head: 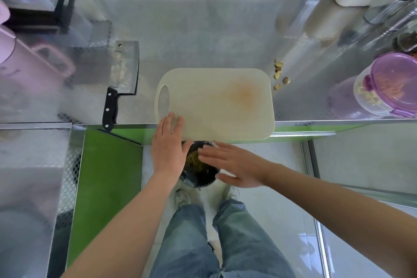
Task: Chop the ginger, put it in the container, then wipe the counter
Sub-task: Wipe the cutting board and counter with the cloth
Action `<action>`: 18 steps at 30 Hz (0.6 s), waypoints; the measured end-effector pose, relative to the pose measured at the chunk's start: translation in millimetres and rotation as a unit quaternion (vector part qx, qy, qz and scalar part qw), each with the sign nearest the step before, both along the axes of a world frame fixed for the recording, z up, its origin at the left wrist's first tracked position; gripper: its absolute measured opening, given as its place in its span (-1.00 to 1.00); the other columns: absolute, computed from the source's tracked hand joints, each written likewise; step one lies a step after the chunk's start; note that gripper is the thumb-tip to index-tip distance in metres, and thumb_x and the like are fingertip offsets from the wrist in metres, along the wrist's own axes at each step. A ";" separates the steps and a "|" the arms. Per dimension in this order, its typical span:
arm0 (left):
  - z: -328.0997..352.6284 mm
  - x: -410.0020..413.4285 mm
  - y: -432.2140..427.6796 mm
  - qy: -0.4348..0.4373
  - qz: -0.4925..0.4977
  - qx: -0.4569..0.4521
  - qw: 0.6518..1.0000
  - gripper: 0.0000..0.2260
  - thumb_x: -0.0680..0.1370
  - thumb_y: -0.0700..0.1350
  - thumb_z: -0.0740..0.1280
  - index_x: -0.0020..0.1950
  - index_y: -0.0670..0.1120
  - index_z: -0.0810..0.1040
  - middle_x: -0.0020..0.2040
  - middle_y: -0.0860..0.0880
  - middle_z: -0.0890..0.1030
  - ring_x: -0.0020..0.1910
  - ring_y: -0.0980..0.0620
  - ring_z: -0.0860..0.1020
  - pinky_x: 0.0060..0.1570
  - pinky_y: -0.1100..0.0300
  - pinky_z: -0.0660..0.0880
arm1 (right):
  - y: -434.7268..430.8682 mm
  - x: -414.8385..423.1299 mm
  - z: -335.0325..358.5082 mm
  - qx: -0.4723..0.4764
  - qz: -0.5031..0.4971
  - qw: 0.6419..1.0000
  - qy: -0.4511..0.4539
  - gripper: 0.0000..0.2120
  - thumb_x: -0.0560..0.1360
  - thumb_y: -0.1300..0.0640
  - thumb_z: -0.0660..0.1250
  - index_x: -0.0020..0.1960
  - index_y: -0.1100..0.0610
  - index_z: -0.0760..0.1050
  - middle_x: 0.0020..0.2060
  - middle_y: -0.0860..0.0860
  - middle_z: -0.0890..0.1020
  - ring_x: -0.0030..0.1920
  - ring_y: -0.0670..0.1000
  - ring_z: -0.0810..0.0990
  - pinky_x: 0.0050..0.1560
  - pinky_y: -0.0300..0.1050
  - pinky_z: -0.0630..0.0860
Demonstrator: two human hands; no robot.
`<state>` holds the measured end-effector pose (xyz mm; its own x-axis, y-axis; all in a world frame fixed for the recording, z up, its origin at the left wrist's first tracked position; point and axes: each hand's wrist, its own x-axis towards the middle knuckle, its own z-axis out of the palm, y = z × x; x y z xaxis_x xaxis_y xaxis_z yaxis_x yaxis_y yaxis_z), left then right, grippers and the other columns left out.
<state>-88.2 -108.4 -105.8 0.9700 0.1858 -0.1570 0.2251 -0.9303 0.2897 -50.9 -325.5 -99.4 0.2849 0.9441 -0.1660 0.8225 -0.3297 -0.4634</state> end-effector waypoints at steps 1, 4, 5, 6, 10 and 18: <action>-0.1 0.0 0.7 -0.001 -0.003 -0.001 1.000 -0.43 0.54 0.01 0.35 0.50 -0.10 0.27 0.52 -0.13 0.22 0.50 -0.13 0.17 0.45 -0.02 0.19 | 4.2 8.2 0.8 0.004 -0.048 0.999 -0.003 -0.45 0.62 -0.04 0.01 0.55 0.16 0.08 0.53 0.09 0.14 0.54 0.03 0.03 0.54 0.03 -0.07; -0.2 -0.3 1.4 -0.001 -0.008 -0.001 1.000 -0.44 0.55 0.01 0.34 0.50 -0.09 0.27 0.52 -0.13 0.22 0.49 -0.14 0.19 0.44 -0.02 0.20 | 14.7 36.1 -2.2 -0.054 -0.202 0.977 -0.034 -0.34 0.57 -0.18 -0.15 0.56 0.16 -0.10 0.55 0.08 -0.06 0.54 0.01 -0.16 0.53 0.07 -0.08; 0.1 -0.3 1.7 0.000 -0.008 0.000 1.000 -0.44 0.55 0.01 0.34 0.50 -0.10 0.27 0.52 -0.13 0.23 0.49 -0.14 0.19 0.44 -0.02 0.21 | 14.9 34.9 -5.0 -0.078 -0.192 0.977 -0.051 -0.32 0.57 -0.20 -0.17 0.56 0.17 -0.13 0.54 0.09 -0.10 0.54 0.03 -0.20 0.53 0.08 -0.09; 0.2 -0.1 2.1 0.001 -0.008 -0.001 1.000 -0.44 0.54 0.01 0.34 0.50 -0.10 0.28 0.51 -0.13 0.23 0.48 -0.14 0.20 0.44 -0.03 0.22 | 13.3 28.1 -8.0 -0.089 -0.158 0.982 -0.062 -0.32 0.58 -0.20 -0.15 0.56 0.18 -0.13 0.54 0.11 -0.12 0.54 0.05 -0.22 0.53 0.10 -0.12; -0.3 -0.2 4.0 -0.006 -0.010 -0.007 1.000 -0.45 0.53 -0.02 0.37 0.48 -0.12 0.31 0.50 -0.16 0.27 0.47 -0.17 0.23 0.42 -0.05 0.24 | 0.1 -12.8 -9.7 -0.036 0.010 0.999 -0.014 -0.44 0.63 -0.02 0.05 0.55 0.19 0.04 0.54 0.10 0.07 0.55 0.04 -0.04 0.54 0.07 -0.11; 1.8 -0.1 4.5 0.001 -0.014 -0.008 1.000 -0.46 0.55 -0.02 0.34 0.50 -0.10 0.28 0.52 -0.13 0.23 0.49 -0.14 0.19 0.46 -0.02 0.18 | 10.3 3.0 -11.9 -0.088 -0.125 0.985 -0.073 -0.35 0.60 -0.16 -0.11 0.56 0.17 -0.15 0.54 0.11 -0.13 0.54 0.08 -0.23 0.51 0.10 -0.16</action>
<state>-88.3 -104.0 -104.0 0.9743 0.1559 -0.1623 0.1997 -0.9315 0.3039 -47.9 -315.3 -111.3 0.5383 0.8013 -0.2612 0.7589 -0.5957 -0.2633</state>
